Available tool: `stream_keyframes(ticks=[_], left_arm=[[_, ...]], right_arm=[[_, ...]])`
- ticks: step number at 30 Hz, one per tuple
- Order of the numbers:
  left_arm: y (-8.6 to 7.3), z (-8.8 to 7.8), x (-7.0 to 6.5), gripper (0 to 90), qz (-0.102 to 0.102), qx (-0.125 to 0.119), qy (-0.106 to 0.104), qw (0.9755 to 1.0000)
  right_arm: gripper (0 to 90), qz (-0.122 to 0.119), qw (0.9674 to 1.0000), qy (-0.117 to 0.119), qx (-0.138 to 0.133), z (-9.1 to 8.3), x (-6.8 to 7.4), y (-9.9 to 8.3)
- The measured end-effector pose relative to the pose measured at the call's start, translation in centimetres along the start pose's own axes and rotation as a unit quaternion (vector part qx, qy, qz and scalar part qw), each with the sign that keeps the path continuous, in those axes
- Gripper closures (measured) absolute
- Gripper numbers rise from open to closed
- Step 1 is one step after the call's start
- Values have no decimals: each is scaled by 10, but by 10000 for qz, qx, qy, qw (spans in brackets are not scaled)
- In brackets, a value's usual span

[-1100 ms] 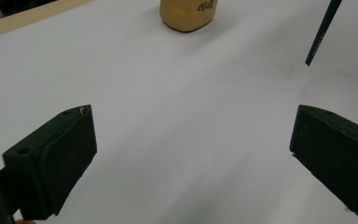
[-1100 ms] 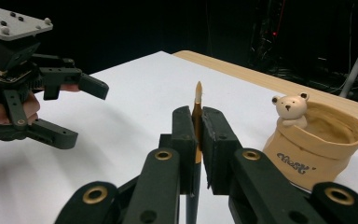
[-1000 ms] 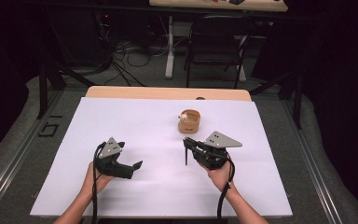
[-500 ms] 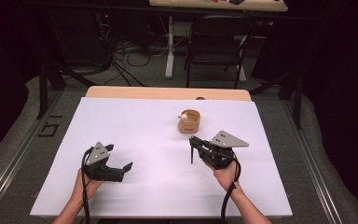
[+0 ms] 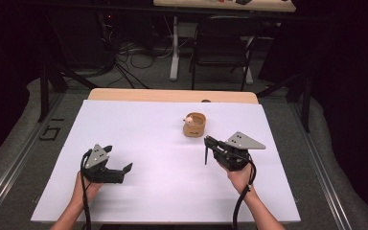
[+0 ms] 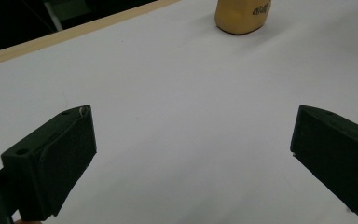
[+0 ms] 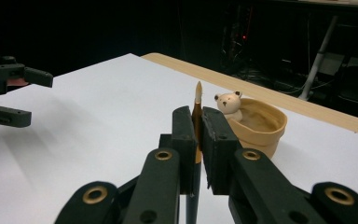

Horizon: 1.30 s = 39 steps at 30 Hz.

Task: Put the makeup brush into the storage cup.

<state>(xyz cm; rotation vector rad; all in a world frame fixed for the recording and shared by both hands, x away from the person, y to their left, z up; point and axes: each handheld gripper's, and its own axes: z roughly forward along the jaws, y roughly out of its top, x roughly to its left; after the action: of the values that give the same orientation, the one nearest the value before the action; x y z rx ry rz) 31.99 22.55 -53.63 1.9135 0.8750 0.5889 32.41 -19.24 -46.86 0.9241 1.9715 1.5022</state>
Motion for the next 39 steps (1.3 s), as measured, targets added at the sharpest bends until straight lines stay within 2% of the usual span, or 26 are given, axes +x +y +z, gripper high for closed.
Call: stream_keyframes(ticks=[6,12,17,23,30,34,39], left_arm=[[-2,-5,1,1,46,-55,61,10000],[-5,-11,4,0,-3,-69,126,9999],[-6,-12,5,0,-61,-84,120,9999],[-7,-11,4,0,-51,-66,136,9999],[-5,-10,3,0,-27,-104,110,9999],[-5,-9,4,0,-72,-124,59,9999],[-5,-9,4,0,-34,-125,42,9999]], right_arm=[[844,-58,10000,-37,-50,2,-2,5],[844,-95,9999,0,-70,9,-4,11],[844,-128,9999,52,-60,17,-5,15],[844,-155,9999,52,-13,18,-5,18],[844,-130,9999,-12,-7,15,-9,21],[844,-101,9999,-104,-22,15,-16,23],[844,-71,9997,-212,-39,13,-23,28]])
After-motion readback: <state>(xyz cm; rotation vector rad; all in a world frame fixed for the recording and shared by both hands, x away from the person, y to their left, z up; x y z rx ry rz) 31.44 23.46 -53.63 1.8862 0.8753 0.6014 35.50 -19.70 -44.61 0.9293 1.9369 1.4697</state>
